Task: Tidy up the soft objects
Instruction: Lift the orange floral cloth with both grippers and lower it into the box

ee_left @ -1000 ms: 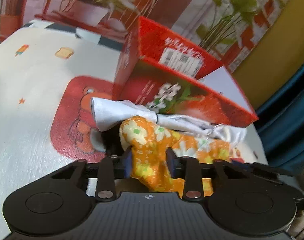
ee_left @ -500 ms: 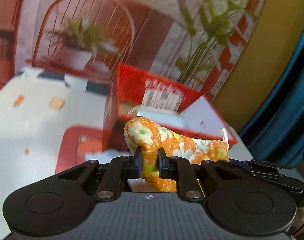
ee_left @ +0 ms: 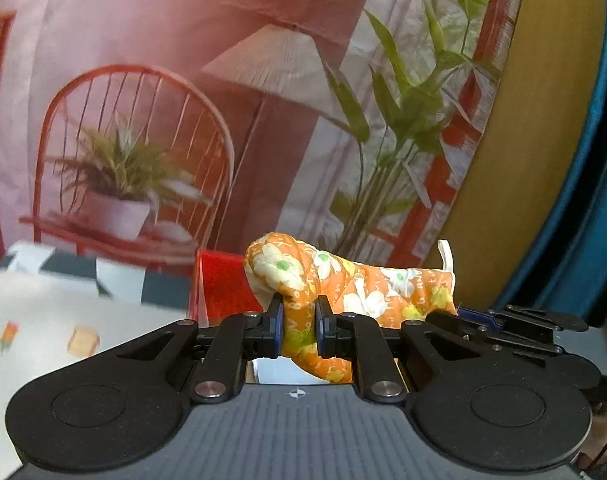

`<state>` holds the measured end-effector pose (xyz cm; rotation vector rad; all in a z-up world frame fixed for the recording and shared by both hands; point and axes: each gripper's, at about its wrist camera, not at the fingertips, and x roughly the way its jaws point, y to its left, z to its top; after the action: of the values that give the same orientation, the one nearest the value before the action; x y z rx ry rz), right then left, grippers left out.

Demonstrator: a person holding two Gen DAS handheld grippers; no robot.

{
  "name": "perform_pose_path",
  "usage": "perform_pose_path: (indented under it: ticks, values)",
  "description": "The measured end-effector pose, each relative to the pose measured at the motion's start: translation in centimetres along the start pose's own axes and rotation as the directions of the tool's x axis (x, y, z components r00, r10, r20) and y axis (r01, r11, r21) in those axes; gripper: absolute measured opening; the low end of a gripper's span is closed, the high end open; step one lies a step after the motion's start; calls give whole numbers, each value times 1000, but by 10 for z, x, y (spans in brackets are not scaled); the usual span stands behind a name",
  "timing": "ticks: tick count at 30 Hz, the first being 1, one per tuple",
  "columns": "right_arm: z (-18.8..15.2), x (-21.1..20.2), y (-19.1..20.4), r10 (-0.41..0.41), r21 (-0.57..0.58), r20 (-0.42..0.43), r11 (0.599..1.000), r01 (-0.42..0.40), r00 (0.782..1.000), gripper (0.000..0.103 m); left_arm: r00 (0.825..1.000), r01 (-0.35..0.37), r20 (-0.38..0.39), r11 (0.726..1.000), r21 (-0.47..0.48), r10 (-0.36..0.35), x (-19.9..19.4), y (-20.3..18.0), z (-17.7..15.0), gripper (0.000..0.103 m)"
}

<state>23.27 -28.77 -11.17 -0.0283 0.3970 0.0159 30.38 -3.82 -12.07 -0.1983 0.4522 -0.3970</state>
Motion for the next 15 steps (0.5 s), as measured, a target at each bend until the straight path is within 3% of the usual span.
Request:
perform_pose_path:
  ticks: [6, 15]
  values:
    - [1, 43, -13, -102, -127, 19, 987, 103, 995, 11, 999, -50, 7, 996, 69, 50, 47, -12, 11, 16]
    - [-31, 72, -20, -121, -141, -113, 984, 105, 986, 11, 986, -56, -152, 997, 54, 63, 81, 7, -18, 16]
